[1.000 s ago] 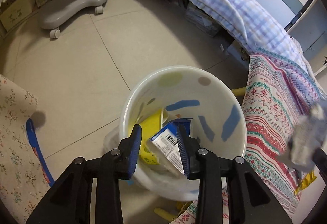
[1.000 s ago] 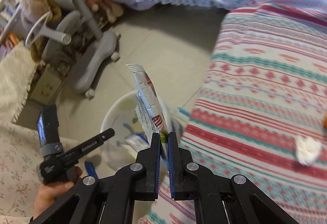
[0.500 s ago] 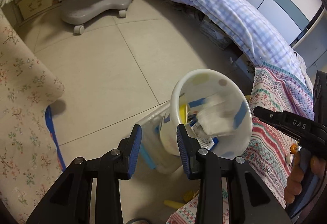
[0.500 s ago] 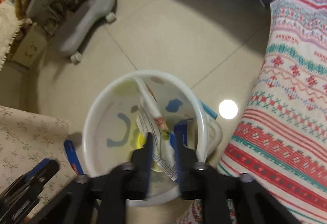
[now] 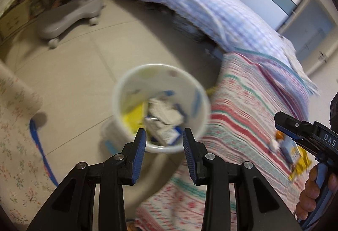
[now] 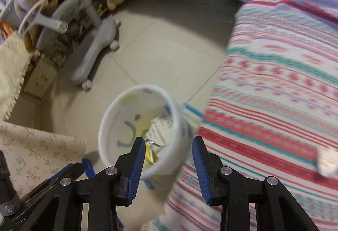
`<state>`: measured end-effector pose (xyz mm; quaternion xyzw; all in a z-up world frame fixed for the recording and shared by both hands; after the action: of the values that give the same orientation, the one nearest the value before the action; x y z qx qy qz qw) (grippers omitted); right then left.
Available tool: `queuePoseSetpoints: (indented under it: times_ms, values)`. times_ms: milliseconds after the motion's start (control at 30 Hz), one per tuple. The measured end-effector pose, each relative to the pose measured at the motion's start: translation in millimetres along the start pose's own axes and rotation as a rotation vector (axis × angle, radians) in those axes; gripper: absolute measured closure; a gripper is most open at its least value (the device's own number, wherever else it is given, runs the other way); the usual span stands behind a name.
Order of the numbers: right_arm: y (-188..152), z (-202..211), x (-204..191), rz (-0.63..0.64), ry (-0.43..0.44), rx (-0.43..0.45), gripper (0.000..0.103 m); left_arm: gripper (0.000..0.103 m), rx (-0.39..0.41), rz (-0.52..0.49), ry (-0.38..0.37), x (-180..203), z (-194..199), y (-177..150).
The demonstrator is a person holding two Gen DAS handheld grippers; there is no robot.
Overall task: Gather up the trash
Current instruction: 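Grasp the white tissue with the left tool while the right tool grasps the yellow strip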
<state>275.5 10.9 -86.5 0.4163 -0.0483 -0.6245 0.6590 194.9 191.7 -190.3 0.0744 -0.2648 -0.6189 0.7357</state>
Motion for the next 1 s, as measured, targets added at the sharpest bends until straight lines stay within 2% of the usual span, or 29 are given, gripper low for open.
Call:
queuePoseSetpoints:
  times_ms: [100, 267, 333, 467, 633, 700, 767, 833, 1000]
  values:
    - [-4.7, 32.1, 30.7, -0.041, -0.028, 0.042, 0.056, 0.053, -0.033, -0.079, -0.044, 47.7, -1.0, -8.2]
    - [-20.8, 82.6, 85.3, -0.120, -0.086, 0.107, 0.048, 0.049, -0.069, -0.201, -0.101, 129.6, 1.7, -23.8]
    - [-27.3, 102.4, 110.8, -0.151, -0.116, 0.135, 0.048, 0.045, -0.085, -0.237, -0.115, 154.7, 0.6, -31.3]
    - [-43.3, 138.7, 159.3, -0.221, -0.172, 0.182, 0.048, 0.044, -0.125, -0.321, -0.138, 214.9, -11.1, -48.0]
    - [-62.2, 181.6, 229.3, -0.299, -0.289, 0.234, 0.042, 0.044, -0.259, -0.354, -0.181, 279.4, -39.9, -76.1]
    - [-69.5, 195.3, 258.0, -0.346, -0.325, 0.243, 0.041, 0.043, -0.253, -0.377, -0.169, 294.8, -44.9, -78.9]
    - [-74.5, 207.1, 280.9, -0.386, -0.342, 0.256, 0.041, 0.038, -0.224, -0.428, -0.117, 310.2, -56.3, -79.7]
    - [-79.7, 217.3, 302.1, -0.422, -0.355, 0.266, 0.041, 0.037, -0.230, -0.456, -0.069, 316.4, -75.5, -84.8]
    - [-92.0, 230.4, 335.8, -0.460, -0.375, 0.270, 0.041, 0.037, -0.241, -0.463, 0.052, 298.3, -121.3, -92.4]
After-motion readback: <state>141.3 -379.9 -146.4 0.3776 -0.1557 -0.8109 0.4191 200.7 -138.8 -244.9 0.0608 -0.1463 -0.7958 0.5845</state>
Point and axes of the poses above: each gripper's, at about its wrist camera, not at the fingertips, and z roughly against the way its jaws point, x to its right, y to its top, the point moved 10 cm from there along -z, roughly the way its jaws point, and after that the axes turned 2 degrees about z, right-handed, at the moved point
